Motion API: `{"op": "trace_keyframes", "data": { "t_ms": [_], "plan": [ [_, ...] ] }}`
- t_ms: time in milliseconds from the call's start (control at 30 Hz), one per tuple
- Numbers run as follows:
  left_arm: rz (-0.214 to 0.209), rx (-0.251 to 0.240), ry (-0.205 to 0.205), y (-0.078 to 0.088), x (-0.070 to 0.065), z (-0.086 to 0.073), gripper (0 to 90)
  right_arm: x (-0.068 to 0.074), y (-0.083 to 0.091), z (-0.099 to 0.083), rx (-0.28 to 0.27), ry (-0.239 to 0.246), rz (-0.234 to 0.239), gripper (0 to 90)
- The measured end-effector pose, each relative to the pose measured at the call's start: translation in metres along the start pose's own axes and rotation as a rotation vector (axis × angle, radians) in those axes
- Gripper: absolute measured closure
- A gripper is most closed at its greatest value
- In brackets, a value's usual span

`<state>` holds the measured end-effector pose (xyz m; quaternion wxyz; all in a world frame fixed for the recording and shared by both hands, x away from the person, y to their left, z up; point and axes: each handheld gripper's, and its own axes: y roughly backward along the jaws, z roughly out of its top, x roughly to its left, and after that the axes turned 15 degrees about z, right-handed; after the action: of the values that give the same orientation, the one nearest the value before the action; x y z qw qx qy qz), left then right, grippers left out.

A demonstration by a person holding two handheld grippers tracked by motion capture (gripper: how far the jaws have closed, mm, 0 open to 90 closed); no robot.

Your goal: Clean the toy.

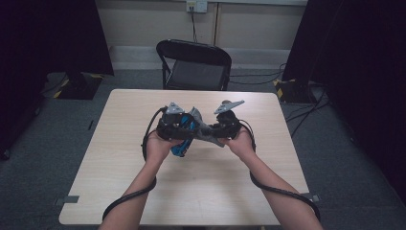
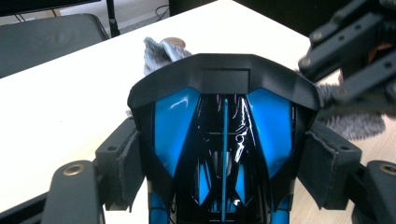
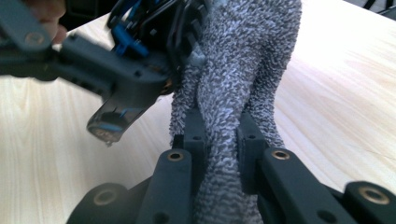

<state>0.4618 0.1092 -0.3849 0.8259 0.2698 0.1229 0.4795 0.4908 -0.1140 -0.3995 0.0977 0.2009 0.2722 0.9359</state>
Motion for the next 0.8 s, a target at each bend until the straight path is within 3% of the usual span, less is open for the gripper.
{"op": "trace_keyframes", "data": {
  "t_ms": [300, 800],
  "plan": [
    [0.000, -0.010, 0.001, 0.002, 0.000, 0.003, 25.5, 0.003, -0.006, -0.003, 0.001, -0.003, 0.023, 78.9],
    [0.010, -0.031, 0.000, 0.007, 0.002, 0.011, 25.5, 0.013, -0.033, -0.019, 0.034, 0.010, 0.086, 78.8]
  ]
}}
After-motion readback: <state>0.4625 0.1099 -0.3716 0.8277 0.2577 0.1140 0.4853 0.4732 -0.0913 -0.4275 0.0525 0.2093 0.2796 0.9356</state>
